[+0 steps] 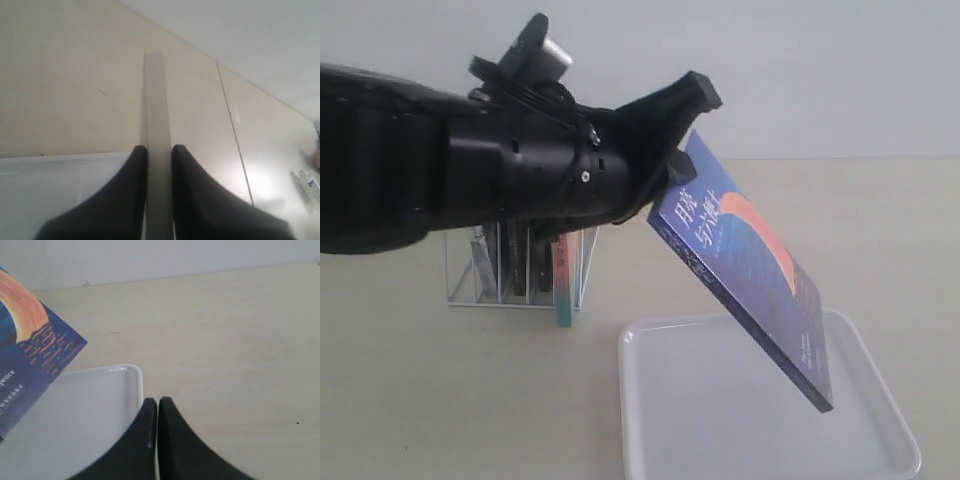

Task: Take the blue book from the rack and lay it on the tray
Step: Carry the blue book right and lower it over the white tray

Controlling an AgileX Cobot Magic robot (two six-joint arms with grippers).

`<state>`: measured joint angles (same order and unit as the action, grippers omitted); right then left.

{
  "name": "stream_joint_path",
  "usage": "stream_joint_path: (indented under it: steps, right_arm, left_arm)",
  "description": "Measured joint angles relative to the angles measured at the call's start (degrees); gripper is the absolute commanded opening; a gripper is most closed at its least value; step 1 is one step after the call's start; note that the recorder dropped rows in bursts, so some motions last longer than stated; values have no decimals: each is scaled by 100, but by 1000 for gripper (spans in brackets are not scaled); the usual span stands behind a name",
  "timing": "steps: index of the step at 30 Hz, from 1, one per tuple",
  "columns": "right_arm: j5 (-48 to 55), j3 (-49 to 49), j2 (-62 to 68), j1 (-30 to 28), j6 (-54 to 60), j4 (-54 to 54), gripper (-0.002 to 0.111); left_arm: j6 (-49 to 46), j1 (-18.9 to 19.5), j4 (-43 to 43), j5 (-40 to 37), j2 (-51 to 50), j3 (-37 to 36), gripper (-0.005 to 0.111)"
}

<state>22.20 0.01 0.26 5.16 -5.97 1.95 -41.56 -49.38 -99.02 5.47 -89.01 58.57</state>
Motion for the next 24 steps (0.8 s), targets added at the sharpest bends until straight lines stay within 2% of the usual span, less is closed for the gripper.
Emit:
stream_joint_path:
  steps: [4,8,12,15,16,20,24]
  right_arm:
    - [0,0,0,0,0,0,0]
    - [0,0,0,0,0,0,0]
    - [0,0,0,0,0,0,0]
    - [0,0,0,0,0,0,0]
    - [0,0,0,0,0,0,0]
    - [0,0,0,0,0,0,0]
    - [0,0,0,0,0,0,0]
  left_arm:
    - [267,-177,-15,243,-368,134,5]
    - [651,-452,72,896,-611,217,5]
    - [2607,-768,1579,1466,-873,229,5]
    - [3652,-1016,2561,1818,-1002,232,5]
    - [3992,-1202,2816,2108,-1084,242,5]
    - [4209,-1526,2979,2319,-1258,242,5]
    - [4257,-1670,2935,2512,-1390,242,5]
